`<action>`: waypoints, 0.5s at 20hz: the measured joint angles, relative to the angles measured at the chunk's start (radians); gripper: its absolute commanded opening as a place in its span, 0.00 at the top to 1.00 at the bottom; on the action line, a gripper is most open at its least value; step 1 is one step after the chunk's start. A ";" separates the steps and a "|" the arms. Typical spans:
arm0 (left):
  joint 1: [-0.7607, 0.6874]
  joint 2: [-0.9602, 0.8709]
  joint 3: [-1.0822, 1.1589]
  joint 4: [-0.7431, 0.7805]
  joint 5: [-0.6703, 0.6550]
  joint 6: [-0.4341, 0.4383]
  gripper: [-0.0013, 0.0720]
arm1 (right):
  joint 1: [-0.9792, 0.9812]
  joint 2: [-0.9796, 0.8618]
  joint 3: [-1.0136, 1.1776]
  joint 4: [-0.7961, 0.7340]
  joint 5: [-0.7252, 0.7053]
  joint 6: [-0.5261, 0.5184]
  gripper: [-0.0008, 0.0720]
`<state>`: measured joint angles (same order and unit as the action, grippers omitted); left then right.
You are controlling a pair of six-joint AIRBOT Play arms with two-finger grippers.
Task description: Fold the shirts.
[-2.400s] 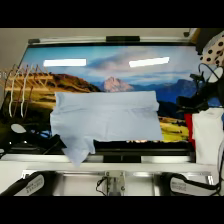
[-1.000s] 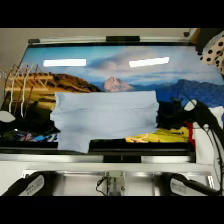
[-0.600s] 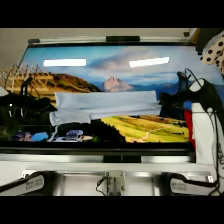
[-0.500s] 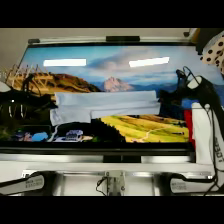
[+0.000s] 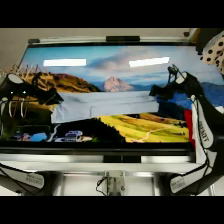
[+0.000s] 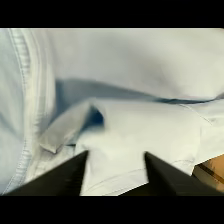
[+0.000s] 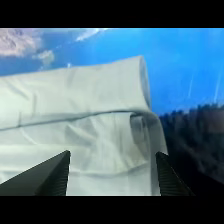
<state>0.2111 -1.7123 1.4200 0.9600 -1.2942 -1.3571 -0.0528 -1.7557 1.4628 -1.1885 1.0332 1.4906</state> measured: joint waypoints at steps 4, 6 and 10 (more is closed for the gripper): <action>-0.005 -0.021 0.013 -0.012 -0.016 0.005 0.19 | -0.048 0.007 0.006 -0.029 0.081 -0.014 0.11; -0.005 -0.023 0.022 -0.018 -0.026 0.007 0.19 | -0.070 -0.013 0.008 0.000 0.093 -0.012 0.11; -0.006 -0.020 0.038 -0.037 -0.063 0.013 0.19 | -0.092 -0.080 0.013 0.097 0.108 -0.014 0.11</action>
<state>0.2054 -1.7321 1.4578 0.9230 -1.3567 -1.3445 -0.1444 -1.8355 1.4754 -1.0920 1.1412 1.4761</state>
